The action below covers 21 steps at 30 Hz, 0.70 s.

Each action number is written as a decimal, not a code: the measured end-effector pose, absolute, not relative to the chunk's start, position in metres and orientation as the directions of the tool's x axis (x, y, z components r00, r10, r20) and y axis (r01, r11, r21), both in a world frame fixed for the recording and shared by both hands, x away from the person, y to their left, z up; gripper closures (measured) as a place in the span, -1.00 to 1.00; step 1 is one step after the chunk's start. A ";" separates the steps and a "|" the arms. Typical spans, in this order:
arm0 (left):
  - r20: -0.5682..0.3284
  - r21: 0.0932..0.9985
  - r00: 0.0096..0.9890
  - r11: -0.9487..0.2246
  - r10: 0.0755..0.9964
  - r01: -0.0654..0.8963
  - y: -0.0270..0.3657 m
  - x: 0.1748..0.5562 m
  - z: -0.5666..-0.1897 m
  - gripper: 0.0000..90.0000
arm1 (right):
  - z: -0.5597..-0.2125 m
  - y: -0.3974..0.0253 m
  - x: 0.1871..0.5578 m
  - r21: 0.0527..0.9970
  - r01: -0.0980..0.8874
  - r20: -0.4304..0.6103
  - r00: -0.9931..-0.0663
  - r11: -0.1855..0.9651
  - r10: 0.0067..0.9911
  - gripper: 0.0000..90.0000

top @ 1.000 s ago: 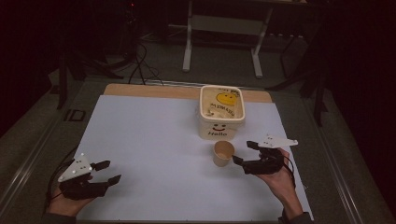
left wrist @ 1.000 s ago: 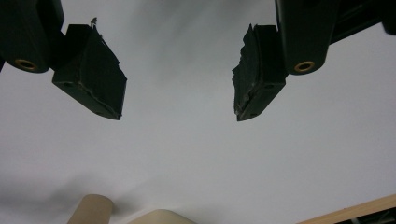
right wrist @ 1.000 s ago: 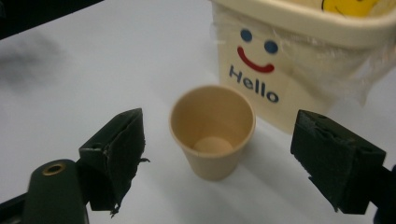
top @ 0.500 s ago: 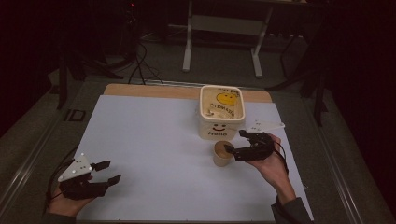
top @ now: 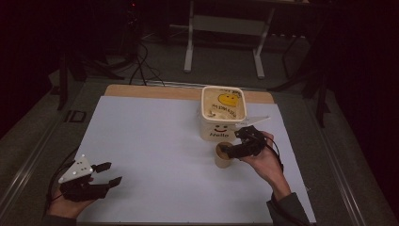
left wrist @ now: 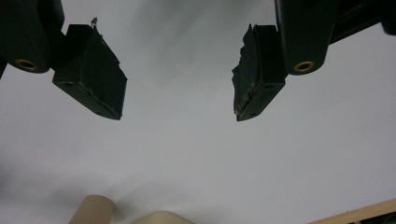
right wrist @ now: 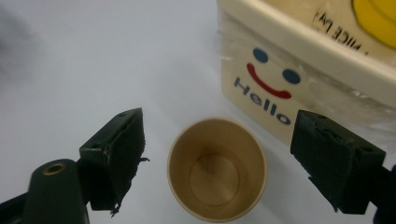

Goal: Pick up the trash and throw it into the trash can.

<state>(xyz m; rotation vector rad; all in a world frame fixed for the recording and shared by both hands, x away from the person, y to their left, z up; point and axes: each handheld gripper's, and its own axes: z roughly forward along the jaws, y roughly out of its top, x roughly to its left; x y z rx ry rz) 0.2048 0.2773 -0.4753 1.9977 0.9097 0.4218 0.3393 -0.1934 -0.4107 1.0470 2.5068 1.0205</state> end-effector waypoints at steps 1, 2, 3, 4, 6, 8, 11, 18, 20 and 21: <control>-0.048 0.828 0.674 -0.349 0.737 0.440 0.277 0.205 -0.475 -0.23 | -0.411 -0.192 0.340 0.673 0.538 0.044 -0.714 0.508 0.698 -0.64; -0.048 0.828 0.675 -0.349 0.736 0.440 0.277 0.205 -0.475 -0.23 | -0.411 -0.191 0.341 0.662 0.547 0.046 -0.712 0.513 0.701 -0.64; -0.049 0.827 0.675 -0.348 0.736 0.440 0.277 0.205 -0.475 -0.23 | -0.411 -0.190 0.342 0.651 0.556 0.048 -0.709 0.517 0.704 -0.64; -0.050 0.826 0.676 -0.350 0.735 0.441 0.277 0.205 -0.475 -0.23 | -0.411 -0.189 0.344 0.637 0.563 0.047 -0.709 0.526 0.703 -0.65; -0.052 0.825 0.677 -0.351 0.734 0.444 0.277 0.205 -0.476 -0.23 | -0.411 -0.187 0.345 0.618 0.575 0.046 -0.707 0.536 0.705 -0.65; -0.054 0.823 0.678 -0.352 0.733 0.446 0.277 0.205 -0.476 -0.24 | -0.410 -0.186 0.348 0.599 0.588 0.047 -0.704 0.544 0.709 -0.67; -0.054 0.821 0.680 -0.355 0.732 0.447 0.276 0.205 -0.476 -0.24 | -0.409 -0.183 0.351 0.567 0.603 0.044 -0.702 0.561 0.711 -0.68; -0.056 0.820 0.679 -0.355 0.732 0.450 0.276 0.206 -0.477 -0.23 | -0.408 -0.176 0.357 0.484 0.634 0.038 -0.705 0.604 0.709 -0.71; -0.056 0.819 0.680 -0.356 0.731 0.450 0.276 0.206 -0.477 -0.24 | -0.408 -0.175 0.358 0.463 0.636 0.035 -0.709 0.617 0.704 -0.71; -0.057 0.819 0.679 -0.355 0.732 0.451 0.276 0.206 -0.477 -0.24 | -0.407 -0.174 0.359 0.451 0.638 0.036 -0.712 0.625 0.701 -0.71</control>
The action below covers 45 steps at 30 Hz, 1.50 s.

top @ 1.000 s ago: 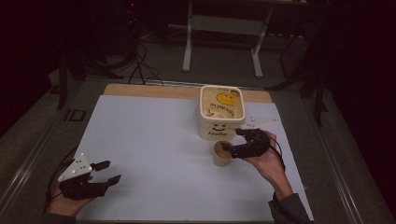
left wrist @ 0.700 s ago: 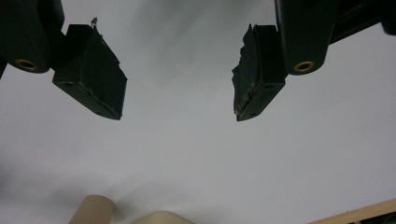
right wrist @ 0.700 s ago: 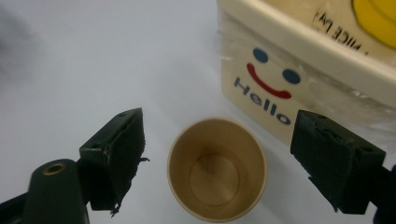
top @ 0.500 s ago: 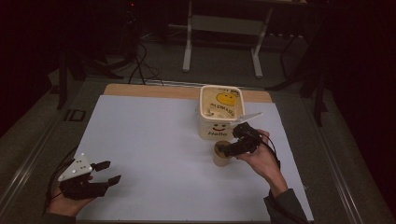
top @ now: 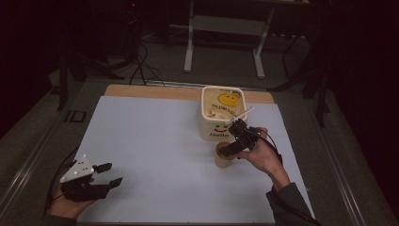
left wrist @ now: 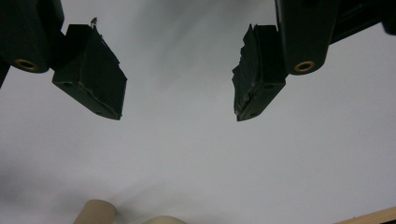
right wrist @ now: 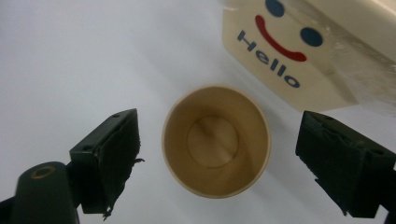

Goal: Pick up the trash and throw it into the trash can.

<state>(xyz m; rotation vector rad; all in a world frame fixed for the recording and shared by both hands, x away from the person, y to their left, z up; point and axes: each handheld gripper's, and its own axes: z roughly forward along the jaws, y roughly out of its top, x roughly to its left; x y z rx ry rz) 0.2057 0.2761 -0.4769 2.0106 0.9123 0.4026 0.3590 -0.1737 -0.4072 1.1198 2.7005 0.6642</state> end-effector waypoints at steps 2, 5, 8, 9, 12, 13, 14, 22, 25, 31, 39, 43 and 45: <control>-0.059 0.819 0.679 -0.354 0.732 0.452 0.276 0.206 -0.477 -0.23 | -0.406 -0.172 0.361 0.434 0.638 0.033 -0.717 0.636 0.697 -0.71; -0.059 0.818 0.679 -0.355 0.732 0.453 0.276 0.206 -0.477 -0.24 | -0.404 -0.169 0.363 0.408 0.644 0.029 -0.718 0.648 0.695 -0.71; -0.060 0.817 0.678 -0.355 0.733 0.455 0.276 0.206 -0.477 -0.23 | -0.401 -0.165 0.365 0.377 0.650 0.032 -0.721 0.660 0.692 -0.72; -0.061 0.816 0.679 -0.355 0.732 0.456 0.276 0.206 -0.477 -0.24 | -0.401 -0.164 0.366 0.367 0.653 0.034 -0.721 0.662 0.692 -0.72; -0.060 0.816 0.679 -0.355 0.732 0.455 0.276 0.206 -0.477 -0.24 | -0.400 -0.163 0.368 0.345 0.657 0.033 -0.722 0.670 0.691 -0.73; -0.060 0.817 0.679 -0.355 0.732 0.455 0.276 0.206 -0.477 -0.24 | -0.400 -0.161 0.370 0.333 0.659 0.036 -0.723 0.674 0.690 -0.74; -0.061 0.817 0.678 -0.354 0.732 0.456 0.276 0.206 -0.477 -0.24 | -0.399 -0.161 0.370 0.326 0.663 0.040 -0.722 0.674 0.691 -0.74; -0.063 0.815 0.675 -0.353 0.735 0.460 0.277 0.206 -0.477 -0.24 | -0.398 -0.158 0.379 0.267 0.669 0.032 -0.726 0.694 0.687 -0.75; -0.063 0.815 0.675 -0.353 0.735 0.460 0.277 0.206 -0.477 -0.24 | -0.397 -0.158 0.381 0.258 0.670 0.030 -0.725 0.696 0.688 -0.76; -0.063 0.814 0.675 -0.353 0.735 0.460 0.277 0.206 -0.477 -0.23 | -0.402 -0.154 0.383 0.237 0.668 0.036 -0.732 0.706 0.680 -0.76; -0.063 0.813 0.676 -0.355 0.735 0.461 0.277 0.206 -0.478 -0.24 | -0.413 -0.150 0.385 0.204 0.679 0.044 -0.726 0.705 0.686 -0.77; -0.063 0.814 0.676 -0.354 0.735 0.461 0.277 0.206 -0.478 -0.24 | -0.420 -0.149 0.385 0.188 0.679 0.052 -0.728 0.709 0.683 -0.77; -0.063 0.813 0.675 -0.355 0.735 0.461 0.277 0.206 -0.478 -0.24 | -0.423 -0.148 0.386 0.188 0.682 0.053 -0.725 0.706 0.687 -0.77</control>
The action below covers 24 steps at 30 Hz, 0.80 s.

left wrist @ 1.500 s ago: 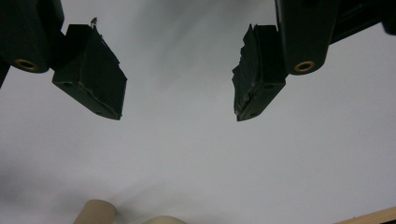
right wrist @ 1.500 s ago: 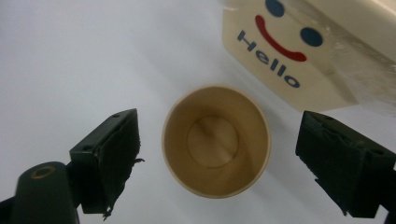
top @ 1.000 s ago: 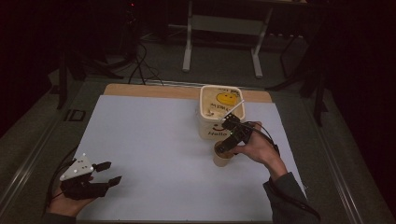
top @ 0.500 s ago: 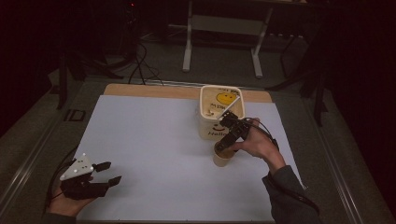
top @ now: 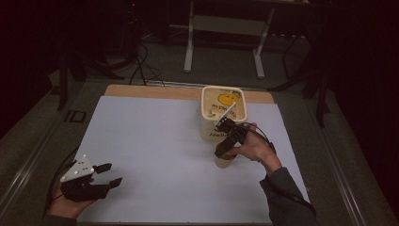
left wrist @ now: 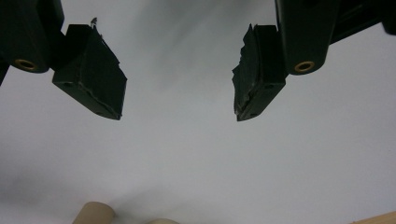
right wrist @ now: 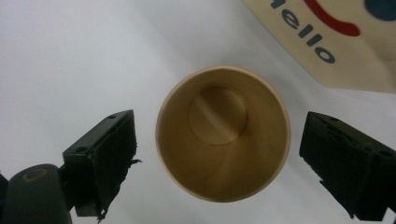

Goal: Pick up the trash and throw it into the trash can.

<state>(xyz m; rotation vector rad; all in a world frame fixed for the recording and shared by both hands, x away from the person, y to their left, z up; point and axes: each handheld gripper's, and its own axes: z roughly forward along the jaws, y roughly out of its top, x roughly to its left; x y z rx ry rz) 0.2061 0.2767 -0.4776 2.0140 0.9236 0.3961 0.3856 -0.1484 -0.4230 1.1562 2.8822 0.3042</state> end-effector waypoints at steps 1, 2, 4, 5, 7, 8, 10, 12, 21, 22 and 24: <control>-0.063 0.813 0.675 -0.355 0.735 0.462 0.277 0.206 -0.477 -0.24 | -0.424 -0.148 0.386 0.185 0.682 0.050 -0.726 0.708 0.686 -0.77; -0.063 0.813 0.675 -0.355 0.735 0.462 0.277 0.206 -0.477 -0.24 | -0.424 -0.148 0.386 0.185 0.682 0.050 -0.726 0.708 0.686 -0.77; -0.062 0.814 0.676 -0.355 0.734 0.461 0.277 0.206 -0.477 -0.24 | -0.428 -0.148 0.387 0.175 0.685 0.050 -0.724 0.708 0.688 -0.77; -0.063 0.814 0.675 -0.354 0.735 0.461 0.277 0.206 -0.478 -0.24 | -0.430 -0.148 0.387 0.169 0.687 0.047 -0.721 0.706 0.691 -0.77; -0.063 0.814 0.675 -0.354 0.735 0.461 0.277 0.206 -0.478 -0.24 | -0.431 -0.148 0.387 0.167 0.686 0.048 -0.723 0.709 0.689 -0.77; -0.062 0.814 0.676 -0.355 0.734 0.460 0.277 0.206 -0.477 -0.23 | -0.433 -0.148 0.388 0.160 0.689 0.047 -0.721 0.707 0.691 -0.77; -0.061 0.813 0.676 -0.356 0.734 0.460 0.277 0.206 -0.477 -0.24 | -0.435 -0.147 0.388 0.157 0.689 0.050 -0.721 0.708 0.691 -0.77; -0.062 0.814 0.675 -0.354 0.735 0.460 0.277 0.206 -0.477 -0.23 | -0.437 -0.147 0.388 0.153 0.688 0.048 -0.722 0.709 0.690 -0.77; -0.061 0.814 0.675 -0.355 0.735 0.459 0.277 0.206 -0.477 -0.23 | -0.448 -0.145 0.388 0.125 0.690 0.044 -0.722 0.713 0.691 -0.70; -0.061 0.814 0.675 -0.355 0.735 0.459 0.277 0.206 -0.477 -0.24 | -0.449 -0.146 0.388 0.125 0.690 0.047 -0.722 0.713 0.691 -0.70; -0.060 0.814 0.675 -0.355 0.735 0.459 0.277 0.206 -0.477 -0.24 | -0.452 -0.145 0.388 0.116 0.693 0.047 -0.719 0.712 0.693 -0.66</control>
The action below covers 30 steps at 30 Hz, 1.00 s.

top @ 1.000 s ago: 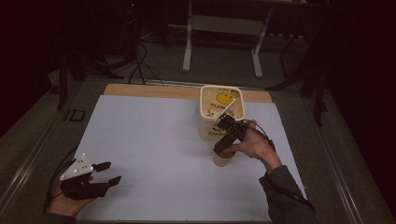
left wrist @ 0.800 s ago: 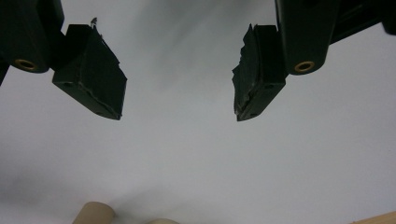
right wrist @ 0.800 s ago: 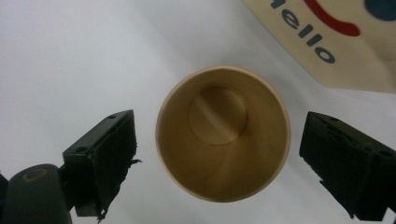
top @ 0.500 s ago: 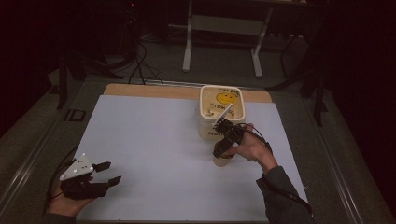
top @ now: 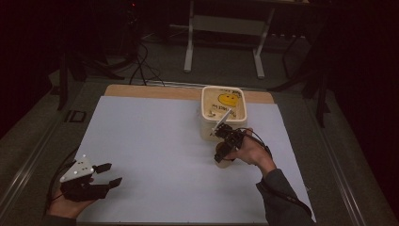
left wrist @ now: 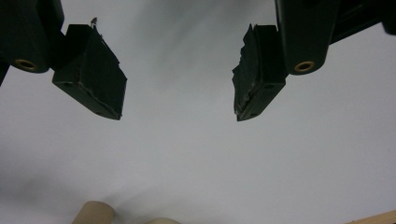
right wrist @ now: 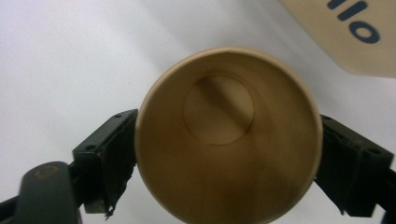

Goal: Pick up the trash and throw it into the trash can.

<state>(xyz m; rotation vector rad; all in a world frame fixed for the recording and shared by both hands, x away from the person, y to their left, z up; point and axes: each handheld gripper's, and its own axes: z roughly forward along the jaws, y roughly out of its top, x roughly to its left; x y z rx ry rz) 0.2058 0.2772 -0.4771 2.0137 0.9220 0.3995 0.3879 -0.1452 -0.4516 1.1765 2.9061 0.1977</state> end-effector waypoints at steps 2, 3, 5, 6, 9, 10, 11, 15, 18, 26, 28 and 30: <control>-0.060 0.814 0.675 -0.355 0.735 0.459 0.277 0.206 -0.477 -0.23 | -0.453 -0.145 0.388 0.117 0.692 0.047 -0.720 0.712 0.692 -0.64; -0.060 0.814 0.675 -0.355 0.735 0.459 0.277 0.206 -0.477 -0.23 | -0.453 -0.145 0.388 0.118 0.692 0.046 -0.721 0.713 0.692 -0.64; -0.060 0.814 0.675 -0.355 0.735 0.459 0.277 0.206 -0.477 -0.24 | -0.451 -0.145 0.388 0.118 0.693 0.047 -0.719 0.711 0.693 -0.57; -0.060 0.814 0.675 -0.355 0.735 0.459 0.277 0.206 -0.477 -0.23 | -0.451 -0.146 0.388 0.118 0.690 0.047 -0.722 0.714 0.690 -0.56; -0.062 0.814 0.675 -0.354 0.735 0.460 0.277 0.206 -0.477 -0.24 | -0.448 -0.146 0.388 0.127 0.689 0.051 -0.723 0.713 0.689 -0.55; -0.062 0.814 0.675 -0.353 0.735 0.460 0.277 0.206 -0.477 -0.23 | -0.446 -0.146 0.387 0.123 0.693 0.051 -0.719 0.710 0.693 -0.55; -0.062 0.814 0.675 -0.353 0.735 0.460 0.277 0.206 -0.477 -0.24 | -0.445 -0.146 0.387 0.127 0.693 0.052 -0.719 0.710 0.693 -0.55; -0.062 0.814 0.675 -0.354 0.735 0.461 0.277 0.206 -0.477 -0.24 | -0.439 -0.146 0.387 0.129 0.689 0.052 -0.723 0.714 0.689 -0.55; -0.063 0.813 0.675 -0.354 0.735 0.462 0.277 0.206 -0.478 -0.23 | -0.435 -0.146 0.387 0.133 0.688 0.052 -0.724 0.714 0.688 -0.54; -0.064 0.813 0.675 -0.353 0.735 0.462 0.277 0.206 -0.478 -0.23 | -0.413 -0.145 0.388 0.149 0.673 0.049 -0.737 0.724 0.675 -0.54; -0.064 0.813 0.675 -0.353 0.735 0.462 0.277 0.206 -0.478 -0.23 | -0.409 -0.145 0.389 0.152 0.671 0.047 -0.738 0.726 0.673 -0.54; -0.065 0.813 0.675 -0.353 0.735 0.463 0.277 0.206 -0.478 -0.24 | -0.403 -0.145 0.389 0.152 0.670 0.041 -0.739 0.727 0.673 -0.54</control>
